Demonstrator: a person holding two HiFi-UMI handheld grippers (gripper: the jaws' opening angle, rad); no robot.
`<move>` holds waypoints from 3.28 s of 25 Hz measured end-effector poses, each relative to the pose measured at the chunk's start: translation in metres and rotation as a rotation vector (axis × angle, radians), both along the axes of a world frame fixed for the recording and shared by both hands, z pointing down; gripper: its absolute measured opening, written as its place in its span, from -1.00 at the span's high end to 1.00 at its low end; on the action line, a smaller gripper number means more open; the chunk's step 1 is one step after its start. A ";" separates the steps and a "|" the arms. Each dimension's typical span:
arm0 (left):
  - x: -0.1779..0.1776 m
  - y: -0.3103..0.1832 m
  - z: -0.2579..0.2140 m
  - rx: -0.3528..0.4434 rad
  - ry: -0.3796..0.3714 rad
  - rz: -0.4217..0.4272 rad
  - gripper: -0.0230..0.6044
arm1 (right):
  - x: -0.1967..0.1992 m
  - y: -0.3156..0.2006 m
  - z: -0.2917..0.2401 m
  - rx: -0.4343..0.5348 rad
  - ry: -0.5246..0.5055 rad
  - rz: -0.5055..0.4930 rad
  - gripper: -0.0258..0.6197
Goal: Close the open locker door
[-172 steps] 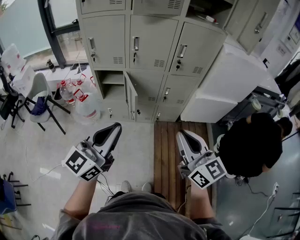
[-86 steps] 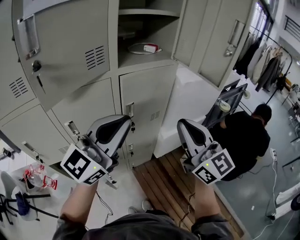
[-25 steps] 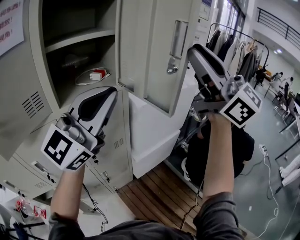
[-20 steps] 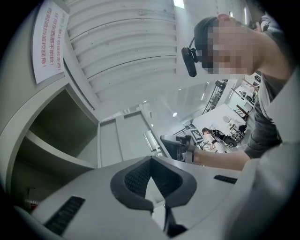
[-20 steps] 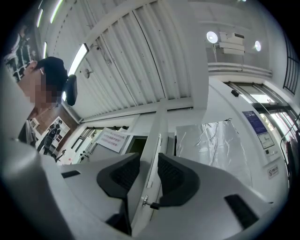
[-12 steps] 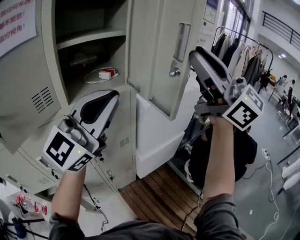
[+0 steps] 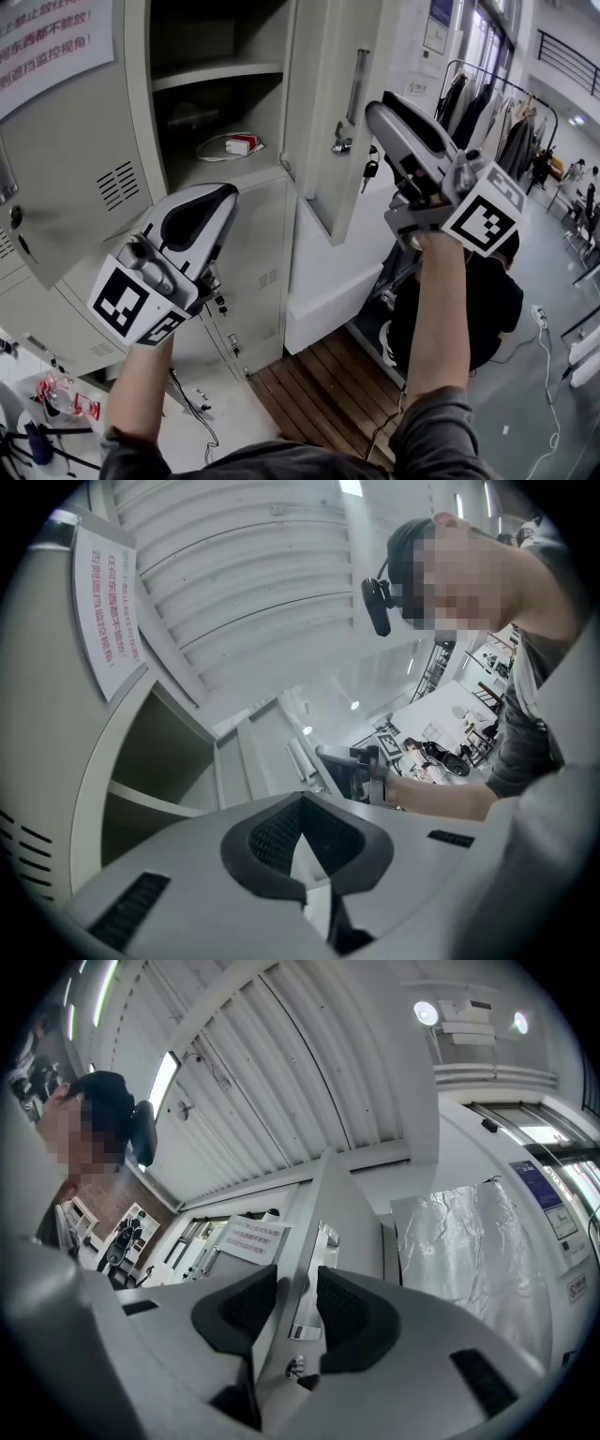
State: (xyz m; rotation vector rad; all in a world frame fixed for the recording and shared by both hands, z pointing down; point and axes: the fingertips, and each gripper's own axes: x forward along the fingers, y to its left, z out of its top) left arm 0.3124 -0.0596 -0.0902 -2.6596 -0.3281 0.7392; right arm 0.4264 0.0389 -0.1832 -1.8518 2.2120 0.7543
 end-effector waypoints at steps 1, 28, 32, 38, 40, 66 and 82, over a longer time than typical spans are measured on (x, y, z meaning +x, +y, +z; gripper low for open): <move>-0.005 -0.003 0.000 0.001 0.000 -0.006 0.88 | -0.005 -0.005 0.000 -0.002 0.004 -0.004 0.47; -0.101 -0.059 -0.001 0.002 0.014 -0.175 0.88 | -0.081 -0.110 0.000 -0.037 -0.018 -0.033 0.45; -0.111 -0.070 0.000 -0.003 0.015 -0.199 0.88 | -0.088 -0.127 0.000 -0.025 -0.015 -0.031 0.46; -0.127 -0.086 0.001 -0.008 0.022 -0.235 0.88 | -0.098 -0.154 0.001 -0.018 -0.003 -0.002 0.48; -0.131 -0.090 0.001 -0.006 0.025 -0.244 0.88 | -0.099 -0.164 0.002 -0.022 0.003 0.017 0.48; -0.143 -0.112 -0.001 -0.025 0.021 -0.288 0.88 | -0.083 -0.252 0.009 -0.049 -0.006 0.125 0.63; -0.143 -0.109 -0.007 -0.043 0.052 -0.280 0.88 | -0.074 -0.279 0.009 -0.041 -0.006 0.127 0.67</move>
